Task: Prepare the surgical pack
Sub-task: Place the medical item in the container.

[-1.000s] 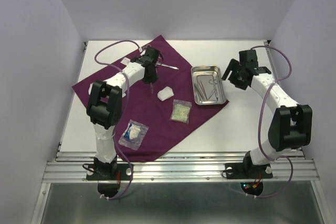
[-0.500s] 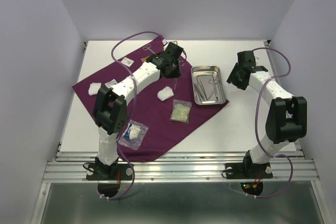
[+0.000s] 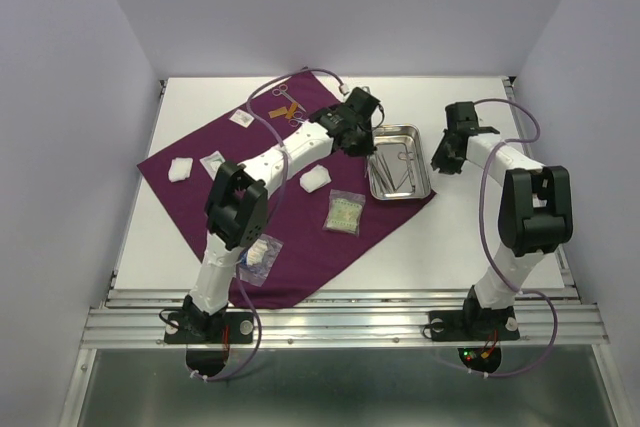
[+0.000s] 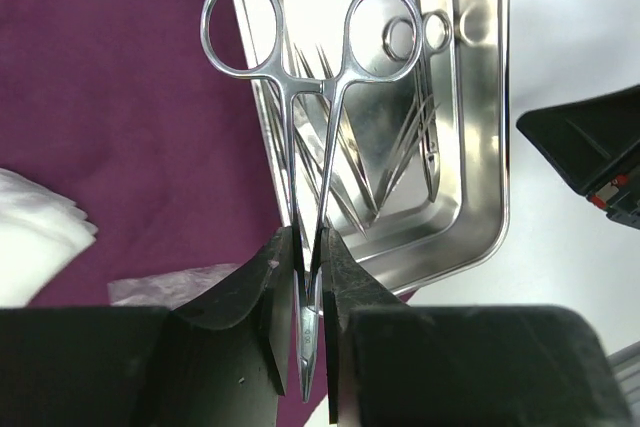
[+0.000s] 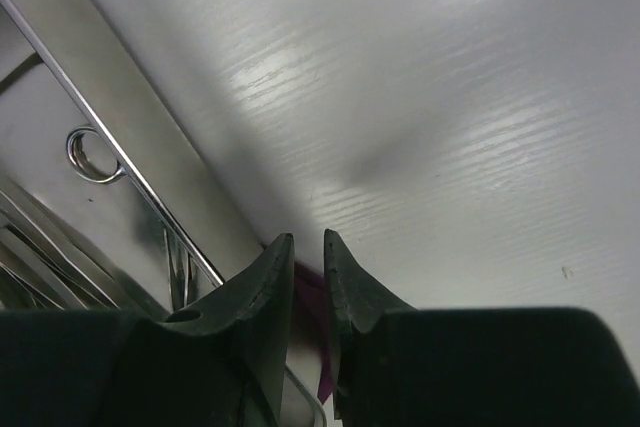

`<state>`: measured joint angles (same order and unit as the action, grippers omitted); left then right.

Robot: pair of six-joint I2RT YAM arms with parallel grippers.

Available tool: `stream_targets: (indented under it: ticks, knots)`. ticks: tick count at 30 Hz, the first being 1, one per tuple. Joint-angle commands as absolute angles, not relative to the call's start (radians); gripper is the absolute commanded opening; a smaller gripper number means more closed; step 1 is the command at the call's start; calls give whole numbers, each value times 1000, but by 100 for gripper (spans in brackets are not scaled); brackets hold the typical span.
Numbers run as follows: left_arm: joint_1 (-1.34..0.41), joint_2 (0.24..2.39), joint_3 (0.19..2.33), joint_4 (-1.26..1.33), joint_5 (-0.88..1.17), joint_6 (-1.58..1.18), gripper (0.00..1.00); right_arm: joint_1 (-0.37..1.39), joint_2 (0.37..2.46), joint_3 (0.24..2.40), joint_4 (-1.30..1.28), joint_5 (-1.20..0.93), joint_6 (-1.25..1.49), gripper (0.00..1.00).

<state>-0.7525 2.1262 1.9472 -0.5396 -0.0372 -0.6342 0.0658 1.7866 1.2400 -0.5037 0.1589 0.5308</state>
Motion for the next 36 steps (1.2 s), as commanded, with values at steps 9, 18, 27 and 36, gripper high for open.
stream_targets:
  ticks: [9, 18, 27, 36]
  knots:
    - [-807, 2220, 2068, -483, -5, -732, 0, 63, 1789, 1241, -417, 17, 543, 24]
    - [-813, 2312, 2123, -473, 48, -750, 0, 63, 1767, 1212, -403, -37, 548, 24]
    - [-815, 2371, 2160, -442, 35, -788, 0, 63, 1755, 1192, -396, -66, 546, 24]
    - [-819, 2379, 2134, -430, 47, -821, 0, 63, 1749, 1189, -396, -51, 549, 25]
